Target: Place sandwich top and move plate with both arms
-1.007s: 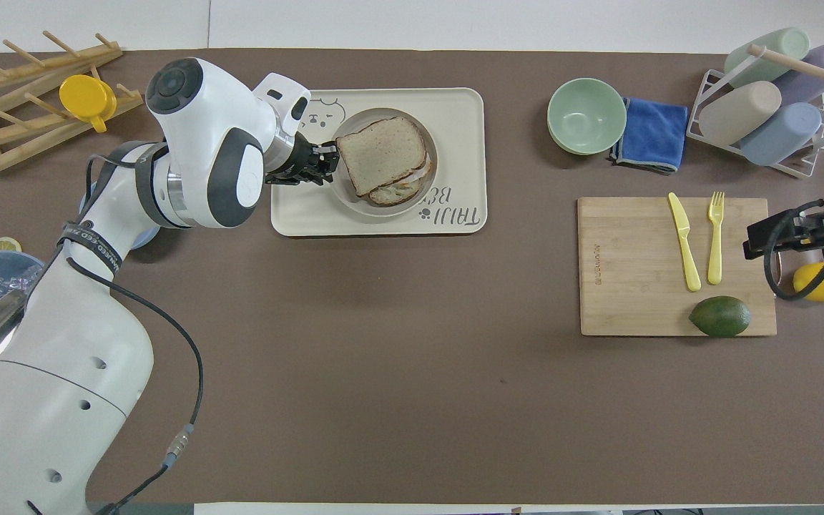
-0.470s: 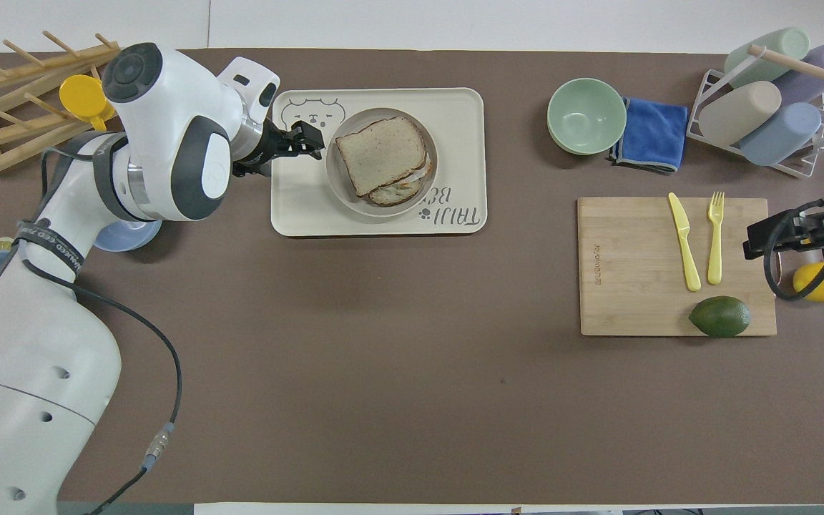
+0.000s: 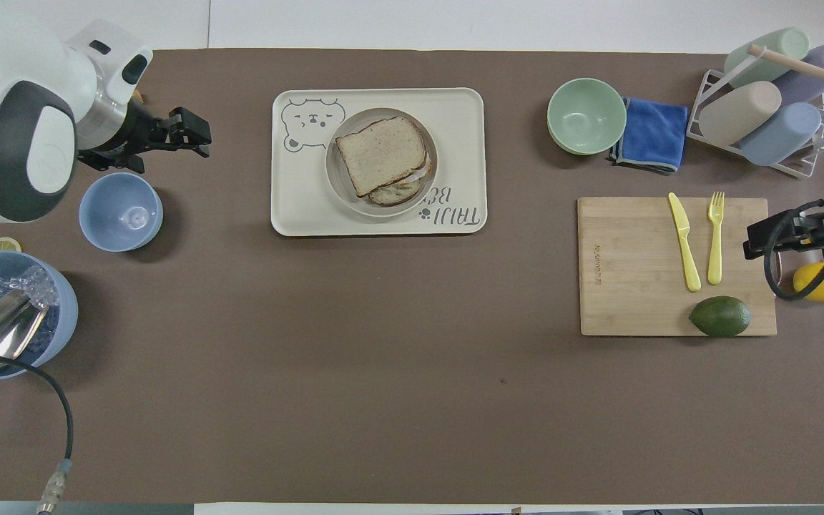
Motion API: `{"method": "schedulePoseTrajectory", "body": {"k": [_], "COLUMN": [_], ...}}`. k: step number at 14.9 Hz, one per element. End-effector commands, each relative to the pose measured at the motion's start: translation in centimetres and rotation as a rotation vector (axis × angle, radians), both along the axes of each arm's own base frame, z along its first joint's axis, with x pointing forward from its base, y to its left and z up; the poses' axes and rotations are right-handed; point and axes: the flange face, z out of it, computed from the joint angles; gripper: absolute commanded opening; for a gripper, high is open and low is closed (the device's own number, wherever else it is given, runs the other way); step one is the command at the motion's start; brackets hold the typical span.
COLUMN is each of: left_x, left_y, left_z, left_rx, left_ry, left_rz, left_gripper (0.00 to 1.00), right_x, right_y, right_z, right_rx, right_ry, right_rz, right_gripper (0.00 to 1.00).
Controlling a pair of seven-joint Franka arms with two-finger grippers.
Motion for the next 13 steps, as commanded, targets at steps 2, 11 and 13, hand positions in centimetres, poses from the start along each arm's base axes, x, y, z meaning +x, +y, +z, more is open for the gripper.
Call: {"method": "schedulePoseTrajectory", "body": {"k": [2,11,13], "left_x": [-4.2,-11.6,-11.6], "left_y": [4.6,6.9,6.3], "left_z": [5.5,10.7,9.7], "left_rx": [0.012,0.011,0.014], "left_ry": [0.05,0.099,0.094], "left_rz": [-0.104,-0.168,-0.179], "left_gripper": [1.0,1.0,1.0], "right_x": [-0.4,-0.4,-0.4], "right_y": [-0.3,-0.3,-0.3], "right_z": [0.3,0.4,0.4], "right_rx": [0.006,0.006,0.006], "right_ry": [0.004,0.002,0.002], "right_rz": [0.009,0.009,0.009], "right_gripper": [1.0,1.0,1.0]}}
